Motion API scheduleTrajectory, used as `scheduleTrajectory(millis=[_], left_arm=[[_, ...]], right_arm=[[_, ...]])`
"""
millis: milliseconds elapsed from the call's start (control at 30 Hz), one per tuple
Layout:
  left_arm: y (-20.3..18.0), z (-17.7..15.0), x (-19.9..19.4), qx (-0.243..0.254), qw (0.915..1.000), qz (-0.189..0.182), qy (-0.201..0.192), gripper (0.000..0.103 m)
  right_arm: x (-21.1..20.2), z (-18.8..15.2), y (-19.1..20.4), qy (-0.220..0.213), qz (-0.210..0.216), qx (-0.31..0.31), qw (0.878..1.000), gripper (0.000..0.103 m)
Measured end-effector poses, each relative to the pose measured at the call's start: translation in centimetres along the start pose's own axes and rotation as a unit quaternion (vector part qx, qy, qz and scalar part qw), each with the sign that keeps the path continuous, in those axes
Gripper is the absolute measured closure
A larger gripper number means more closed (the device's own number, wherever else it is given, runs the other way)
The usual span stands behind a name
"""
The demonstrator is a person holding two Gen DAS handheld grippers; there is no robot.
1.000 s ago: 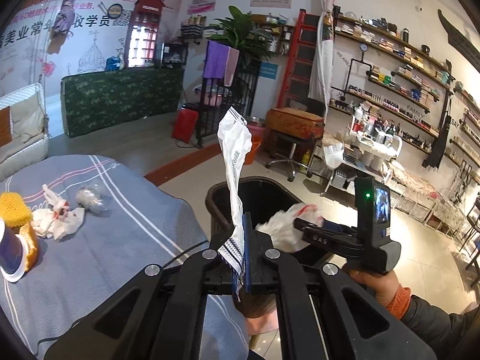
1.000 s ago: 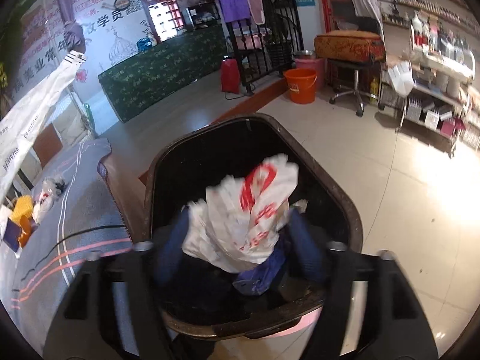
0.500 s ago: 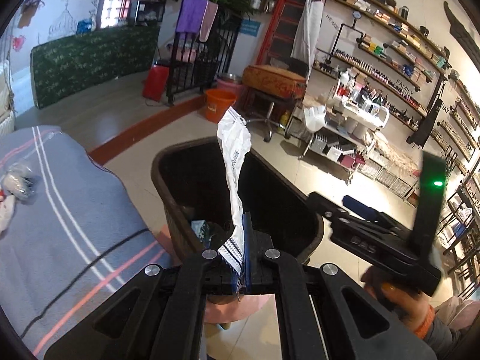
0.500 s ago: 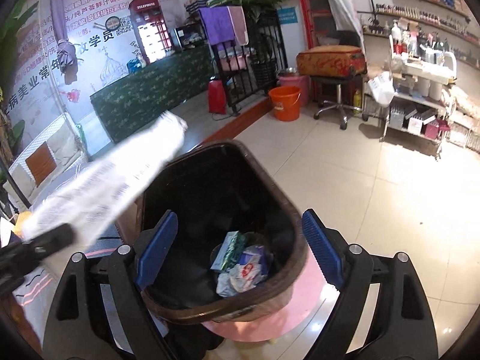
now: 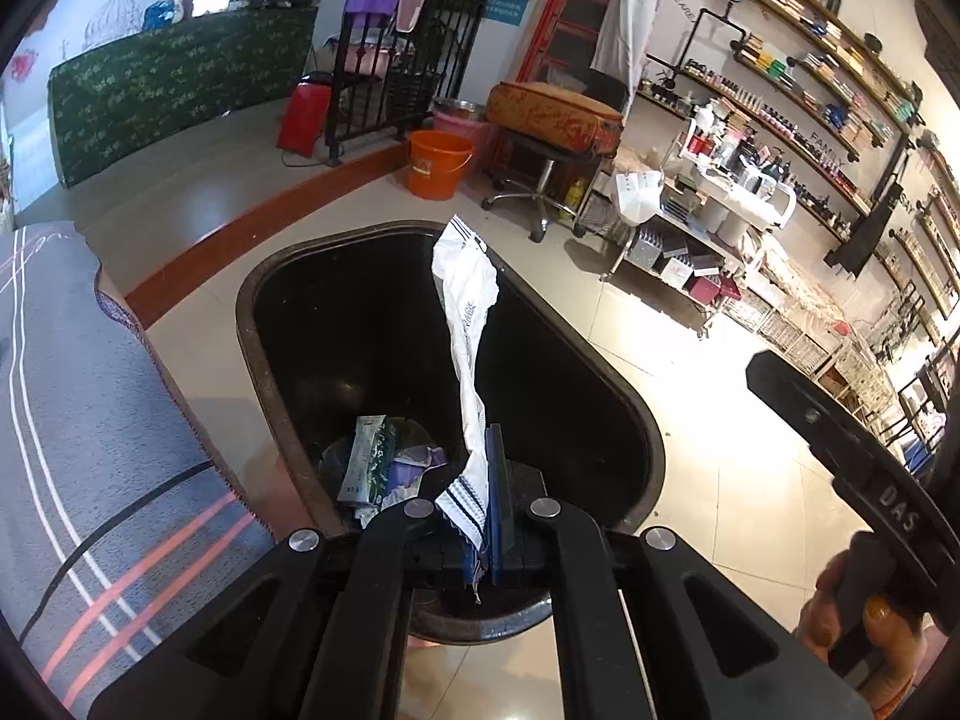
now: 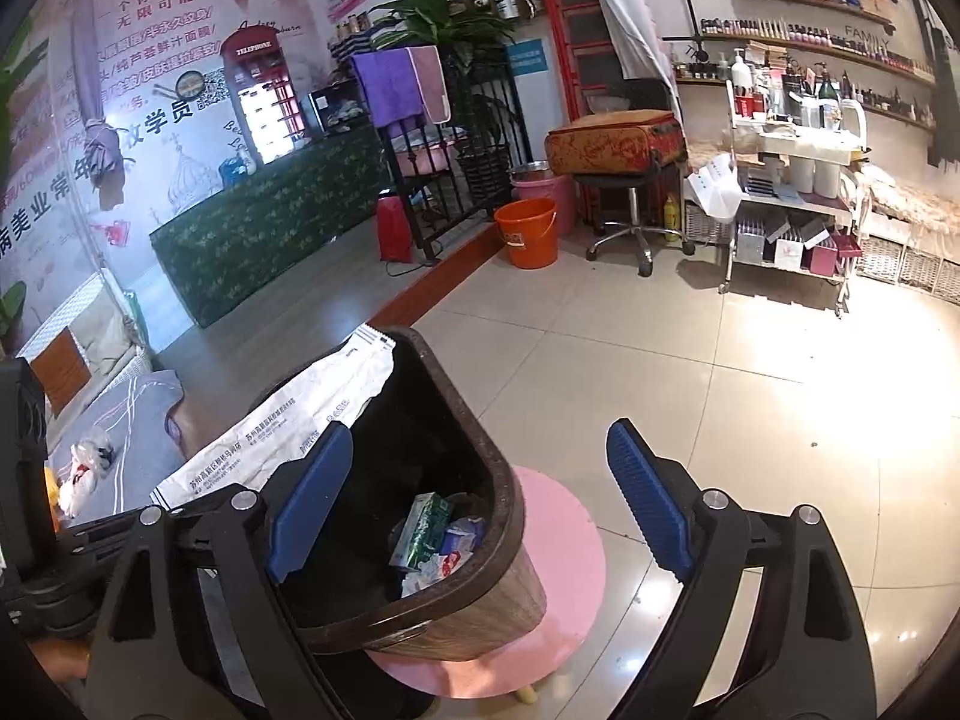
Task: Collect trash
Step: 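Open both tools to drop the paper strip and white bag into the bin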
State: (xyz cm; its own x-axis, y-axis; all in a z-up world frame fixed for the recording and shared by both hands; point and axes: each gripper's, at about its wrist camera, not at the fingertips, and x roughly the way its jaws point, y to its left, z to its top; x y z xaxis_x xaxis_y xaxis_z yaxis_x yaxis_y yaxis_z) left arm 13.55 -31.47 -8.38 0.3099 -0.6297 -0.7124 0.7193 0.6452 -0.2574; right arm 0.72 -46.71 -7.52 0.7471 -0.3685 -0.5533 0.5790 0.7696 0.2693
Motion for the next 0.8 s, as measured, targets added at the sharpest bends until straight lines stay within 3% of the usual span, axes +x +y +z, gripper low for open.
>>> scheduleTrajectory(millis=[67,100,133,200,233,567,800], left_arm=[[-0.1,0.2,0.2,-0.001,1.0000,0.004,0.000,0.095],[-0.1,0.3,0.2,0.002,1.0000,0.007,-0.001,0.086],[-0.1,0.3,0.2,0.003,0.9999,0.010,-0.003,0.061],[0.1,0.3,-0.5,-0.007,0.9997,0.013,-0.020,0.027],[0.2,0.3,-0.7,-0.013,0.9995,0.010,-0.027,0.021],[0.8,-1.0,-3.7,0.001,0.9981,0.035,-0.051,0.009],[1.7,-2.0,-7.0,0.011,0.9930,0.086,-0.080,0.006]], right_arm=[[0.0,-0.1,-0.1,0.000,-0.001,0.001,1.000,0.017],[0.0,0.0,-0.2,0.000,-0.001,0.003,1.000,0.017],[-0.1,-0.1,-0.2,-0.001,-0.001,0.004,1.000,0.017],[-0.2,0.0,-0.2,-0.002,-0.002,0.005,1.000,0.017],[-0.2,0.1,-0.3,-0.003,-0.003,0.006,1.000,0.017],[-0.4,0.5,0.2,0.000,-0.002,0.002,1.000,0.013],[0.2,-0.2,3.0,0.016,0.027,-0.017,0.999,0.011]])
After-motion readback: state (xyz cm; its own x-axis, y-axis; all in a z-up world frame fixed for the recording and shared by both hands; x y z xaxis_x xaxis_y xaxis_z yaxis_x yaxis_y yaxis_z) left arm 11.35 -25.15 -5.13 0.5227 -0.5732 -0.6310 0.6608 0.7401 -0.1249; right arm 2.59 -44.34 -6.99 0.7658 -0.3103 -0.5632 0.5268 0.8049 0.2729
